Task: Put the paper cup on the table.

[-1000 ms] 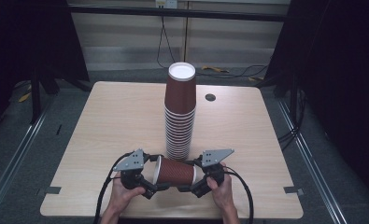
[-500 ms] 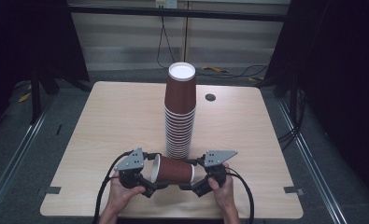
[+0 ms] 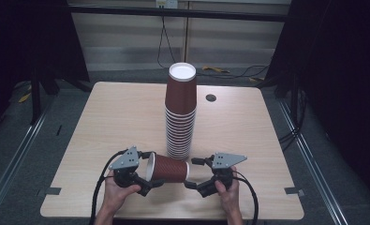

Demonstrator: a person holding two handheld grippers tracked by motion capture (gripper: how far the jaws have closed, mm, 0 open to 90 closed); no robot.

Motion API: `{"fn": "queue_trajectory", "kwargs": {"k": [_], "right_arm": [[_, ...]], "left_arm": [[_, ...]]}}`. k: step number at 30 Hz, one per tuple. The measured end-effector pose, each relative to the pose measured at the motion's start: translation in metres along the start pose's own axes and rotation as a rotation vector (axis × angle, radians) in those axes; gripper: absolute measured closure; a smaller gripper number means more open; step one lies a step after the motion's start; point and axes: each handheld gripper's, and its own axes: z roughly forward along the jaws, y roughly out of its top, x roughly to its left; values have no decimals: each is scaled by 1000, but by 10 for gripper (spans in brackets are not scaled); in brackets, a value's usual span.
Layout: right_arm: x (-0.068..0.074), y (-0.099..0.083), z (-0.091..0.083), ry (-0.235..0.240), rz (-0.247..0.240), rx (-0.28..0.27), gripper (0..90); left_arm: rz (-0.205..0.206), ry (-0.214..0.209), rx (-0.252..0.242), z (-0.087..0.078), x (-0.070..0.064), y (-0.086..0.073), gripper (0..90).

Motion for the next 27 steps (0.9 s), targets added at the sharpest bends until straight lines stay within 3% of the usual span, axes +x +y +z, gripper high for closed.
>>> {"fn": "queue_trajectory", "kwargs": {"k": [1, 7, 8, 9, 10, 11, 12, 13, 14, 15, 16, 17, 18, 19, 20, 26, 27], "right_arm": [[0, 0, -1, -26, -6, -11, 130], [-1, -1, -4, -58, 3, -29, 131], [0, -1, -5, -104, 10, -41, 130], [0, -1, -5, -104, 10, -41, 130], [3, -2, -6, -210, 3, -36, 130], [3, -2, -6, -210, 3, -36, 130], [3, -5, -8, -283, 11, -55, 131], [3, -5, -8, -283, 11, -55, 131], [2, -8, -12, -330, 27, -83, 131], [2, -8, -12, -330, 27, -83, 131], [2, -12, -15, -382, 37, -107, 130], [2, -12, -15, -382, 37, -107, 130], [2, -16, -17, -459, 52, -133, 130], [2, -16, -17, -459, 52, -133, 130], [3, -21, -19, -538, 92, -140, 132], [3, -26, -26, -595, 99, -171, 131], [3, -29, -25, -666, 81, -180, 133]], "left_arm": [[-5, 0, 0, -2, 1, 0, 40], [-12, 31, 17, -12, 5, -2, 40], [-10, 34, 22, -13, 6, -2, 39], [-13, 39, 26, -14, 6, -3, 39], [-14, 47, 31, -17, 7, -3, 40], [-14, 47, 31, -17, 7, -3, 40], [-16, 54, 34, -18, 7, -3, 40], [-15, 59, 35, -19, 8, -4, 40], [-15, 67, 45, -22, 10, -4, 40], [-15, 67, 45, -22, 10, -4, 40], [-20, 71, 47, -23, 10, -4, 39], [-20, 72, 52, -25, 11, -4, 39], [-21, 79, 55, -26, 12, -4, 39], [-26, 84, 58, -27, 12, -4, 39], [-25, 89, 68, -29, 14, -4, 39], [-34, 126, 87, -40, 19, -2, 39], [-39, 132, 88, -41, 20, -2, 39]]}}
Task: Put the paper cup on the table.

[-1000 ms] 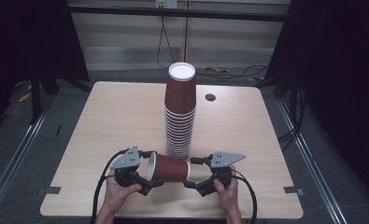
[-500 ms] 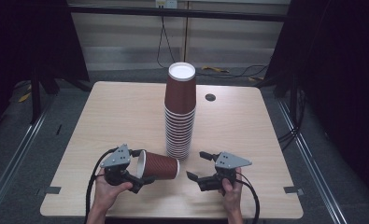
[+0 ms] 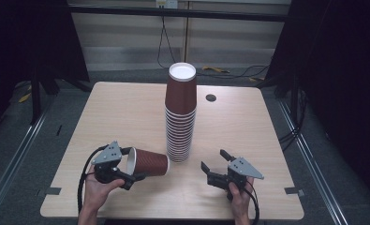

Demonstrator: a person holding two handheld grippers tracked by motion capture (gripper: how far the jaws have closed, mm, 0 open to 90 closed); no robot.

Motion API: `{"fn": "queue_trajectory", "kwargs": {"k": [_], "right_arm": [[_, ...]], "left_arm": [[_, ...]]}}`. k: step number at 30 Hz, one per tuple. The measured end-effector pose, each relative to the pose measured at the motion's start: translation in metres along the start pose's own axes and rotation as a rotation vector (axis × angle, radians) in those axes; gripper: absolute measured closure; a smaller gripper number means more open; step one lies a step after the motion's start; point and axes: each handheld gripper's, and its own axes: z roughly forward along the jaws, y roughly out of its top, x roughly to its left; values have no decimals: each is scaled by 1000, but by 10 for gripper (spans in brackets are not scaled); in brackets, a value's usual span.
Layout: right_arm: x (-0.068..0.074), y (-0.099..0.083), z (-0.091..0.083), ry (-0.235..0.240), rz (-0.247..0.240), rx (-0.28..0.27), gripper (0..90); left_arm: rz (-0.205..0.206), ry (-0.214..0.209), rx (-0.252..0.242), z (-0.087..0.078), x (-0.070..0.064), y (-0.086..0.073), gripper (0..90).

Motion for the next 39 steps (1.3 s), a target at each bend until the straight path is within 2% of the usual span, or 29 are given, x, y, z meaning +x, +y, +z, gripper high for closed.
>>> {"fn": "queue_trajectory", "kwargs": {"k": [1, 2, 3, 4, 7, 16, 17, 18, 19, 21, 22, 25, 26, 27, 29, 31, 35, 39], "right_arm": [[0, 0, 0, 0, 0, 0, 133], [0, -3, 1, -61, -12, -28, 133], [0, -3, 1, -61, -12, -28, 133], [2, -6, 2, -125, -36, -68, 134], [3, -9, 2, -144, -53, -105, 135], [5, -12, -2, -114, -80, -160, 140], [5, -12, -3, -106, -76, -171, 141], [3, -13, -5, -62, -64, -191, 141], [2, -14, -5, -44, -64, -206, 141], [3, -14, -7, -33, -62, -206, 136], [3, -14, -7, -11, -51, -202, 141], [3, -14, -7, 4, -61, -203, 147], [4, -14, -6, -15, -58, -193, 147], [4, -14, -6, -15, -58, -193, 147], [2, -13, -5, 3, -42, -189, 147], [1, -13, -5, 0, -42, -191, 147], [3, -13, -6, -5, -43, -189, 144], [2, -14, -6, -9, -40, -194, 144]], "left_arm": [[-1, 5, 3, -1, 1, 0, 39], [-10, 7, 16, -2, 4, 2, 38], [-10, 7, 16, -2, 4, 2, 38], [-16, 6, 20, -3, 5, 2, 39], [-20, 21, 32, -5, 8, 4, 38], [-45, 66, 57, -13, 19, 11, 37], [-49, 74, 64, -14, 21, 11, 37], [-48, 84, 75, -14, 22, 11, 37], [-46, 95, 90, -14, 23, 12, 37], [-53, 99, 94, -14, 25, 13, 37], [-57, 99, 96, -15, 26, 13, 37], [-59, 111, 105, -16, 30, 15, 37], [-68, 112, 105, -16, 31, 15, 37], [-77, 111, 106, -16, 33, 16, 37], [-67, 130, 122, -18, 36, 19, 37], [-67, 142, 132, -19, 38, 22, 37], [-73, 140, 134, -20, 47, 29, 36], [-66, 156, 171, -18, 55, 37, 36]]}}
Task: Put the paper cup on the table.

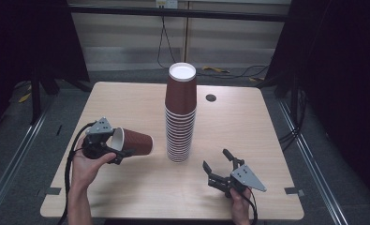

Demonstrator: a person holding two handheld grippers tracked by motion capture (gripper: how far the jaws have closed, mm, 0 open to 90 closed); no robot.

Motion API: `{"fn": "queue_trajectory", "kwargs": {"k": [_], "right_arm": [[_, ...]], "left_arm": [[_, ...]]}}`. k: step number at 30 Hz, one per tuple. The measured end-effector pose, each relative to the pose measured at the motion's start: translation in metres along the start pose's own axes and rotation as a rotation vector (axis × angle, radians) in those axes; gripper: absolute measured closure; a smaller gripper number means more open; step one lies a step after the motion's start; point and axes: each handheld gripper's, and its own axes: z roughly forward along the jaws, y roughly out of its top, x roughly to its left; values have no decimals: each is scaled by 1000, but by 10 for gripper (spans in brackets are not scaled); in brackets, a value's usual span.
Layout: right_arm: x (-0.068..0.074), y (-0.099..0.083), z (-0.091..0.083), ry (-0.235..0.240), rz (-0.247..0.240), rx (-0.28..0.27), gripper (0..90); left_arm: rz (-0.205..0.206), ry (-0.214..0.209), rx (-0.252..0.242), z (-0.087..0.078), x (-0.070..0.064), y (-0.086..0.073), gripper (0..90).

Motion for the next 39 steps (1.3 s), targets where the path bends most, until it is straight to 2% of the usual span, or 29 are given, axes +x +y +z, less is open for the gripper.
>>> {"fn": "queue_trajectory", "kwargs": {"k": [3, 6, 10, 13, 15, 21, 24, 27, 30, 33, 34, 37, 39], "right_arm": [[0, 0, 0, 5, 2, -5, 143], [0, 0, 0, 5, 1, -4, 143], [0, 0, 0, 6, 1, -5, 143], [0, 0, 0, 8, 1, -4, 143], [0, 0, 0, 9, 0, -6, 143], [-1, 0, 0, 21, -1, -4, 143], [-1, 0, 0, 19, 0, -5, 143], [0, 0, 0, 16, -1, -6, 143], [-1, 0, 0, 19, 0, -5, 143], [-1, 0, 0, 19, -1, -5, 143], [-1, 0, 0, 18, -1, -6, 143], [-1, 0, 0, 18, -1, -6, 143], [-1, 0, 0, 15, -1, -8, 143]], "left_arm": [[4, 12, 29, 0, 6, 7, 36], [21, 38, 82, 1, 11, 13, 36], [31, 50, 120, 4, 15, 20, 35], [23, 71, 144, 9, 19, 25, 33], [37, 67, 181, 13, 21, 28, 33], [80, 99, 293, 23, 24, 38, 33], [84, 117, 334, 29, 26, 43, 32], [88, 87, 370, 35, 30, 47, 30], [101, 109, 434, 41, 33, 49, 28], [105, 107, 470, 48, 36, 50, 26], [113, 108, 497, 50, 36, 50, 24], [141, 143, 554, 55, 35, 50, 22], [152, 139, 553, 57, 33, 50, 19]]}}
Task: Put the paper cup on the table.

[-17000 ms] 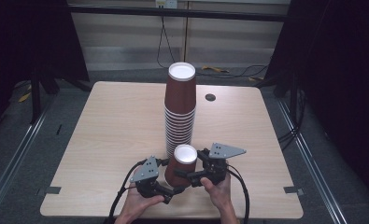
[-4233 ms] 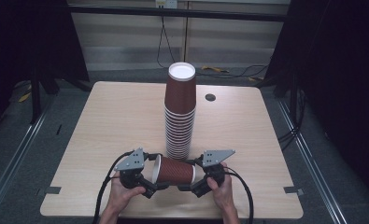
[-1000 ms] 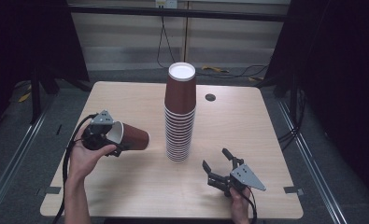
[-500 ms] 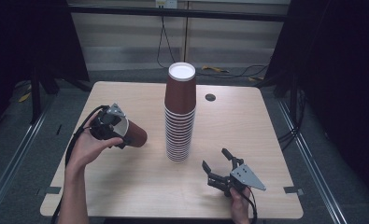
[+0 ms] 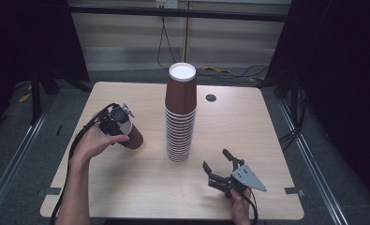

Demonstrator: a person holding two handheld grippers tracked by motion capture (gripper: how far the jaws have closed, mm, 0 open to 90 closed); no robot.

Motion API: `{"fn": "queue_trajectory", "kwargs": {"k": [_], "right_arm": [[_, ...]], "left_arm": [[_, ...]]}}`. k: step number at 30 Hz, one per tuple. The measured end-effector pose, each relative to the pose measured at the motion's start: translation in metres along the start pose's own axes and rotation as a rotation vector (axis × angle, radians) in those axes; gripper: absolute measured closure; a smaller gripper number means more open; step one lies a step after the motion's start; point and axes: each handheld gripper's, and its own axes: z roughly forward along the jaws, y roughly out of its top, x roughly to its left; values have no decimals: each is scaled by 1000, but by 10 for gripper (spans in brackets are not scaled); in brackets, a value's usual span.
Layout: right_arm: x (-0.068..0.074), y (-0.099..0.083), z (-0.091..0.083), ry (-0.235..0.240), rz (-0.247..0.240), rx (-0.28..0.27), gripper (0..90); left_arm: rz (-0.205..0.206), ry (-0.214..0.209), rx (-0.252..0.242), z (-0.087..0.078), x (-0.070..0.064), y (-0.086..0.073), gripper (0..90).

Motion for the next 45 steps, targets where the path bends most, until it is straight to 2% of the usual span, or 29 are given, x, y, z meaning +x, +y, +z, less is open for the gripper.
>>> {"fn": "queue_trajectory", "kwargs": {"k": [2, 4, 5, 8, 10, 11, 16, 19, 21, 27, 30, 33, 37, 40, 43, 45], "right_arm": [[0, 0, 0, 2, 1, 2, 143], [0, 0, 0, 0, 0, 0, 143], [0, 0, 0, -1, 0, 0, 143], [0, 0, 0, -1, 0, 0, 143], [0, 0, 0, -2, -1, 0, 143], [0, 0, 0, -2, 1, 1, 143], [0, 0, 0, -2, -1, -1, 143], [0, 0, 0, -1, -1, 0, 143], [0, 0, 0, -4, 1, -1, 139], [0, 0, 0, -3, 0, -2, 139], [0, 0, 0, -4, 0, -2, 139], [0, 0, 0, -4, 0, -2, 139], [0, 0, 0, -4, 0, -2, 139], [0, 0, 0, -5, 0, -2, 139], [0, 0, 0, -3, 0, -1, 139], [0, 0, 0, -4, 0, -1, 139]], "left_arm": [[3, -7, 12, 3, 0, 2, 18], [12, 16, 31, 7, -1, 3, 16], [14, 8, 28, 9, -1, 4, 15], [9, -11, -6, 12, -2, 7, 11], [-20, -12, -27, 14, -3, 9, 10], [-10, -14, -37, 15, -2, 9, 10], [-19, -41, -71, 21, -3, 10, 25], [-9, -49, -84, 25, -4, 9, 36], [-12, -40, -99, 27, -6, 8, 34], [-25, -59, -92, 33, -5, 3, 44], [-45, -65, -136, 36, -5, -2, 65], [-38, -52, -126, 41, -8, -6, 73], [-56, -68, -163, 44, -7, -11, 84], [-62, -80, -186, 47, -8, -14, 153], [-67, -67, -197, 50, -10, -17, 155], [-78, -75, -215, 52, -10, -20, 156]]}}
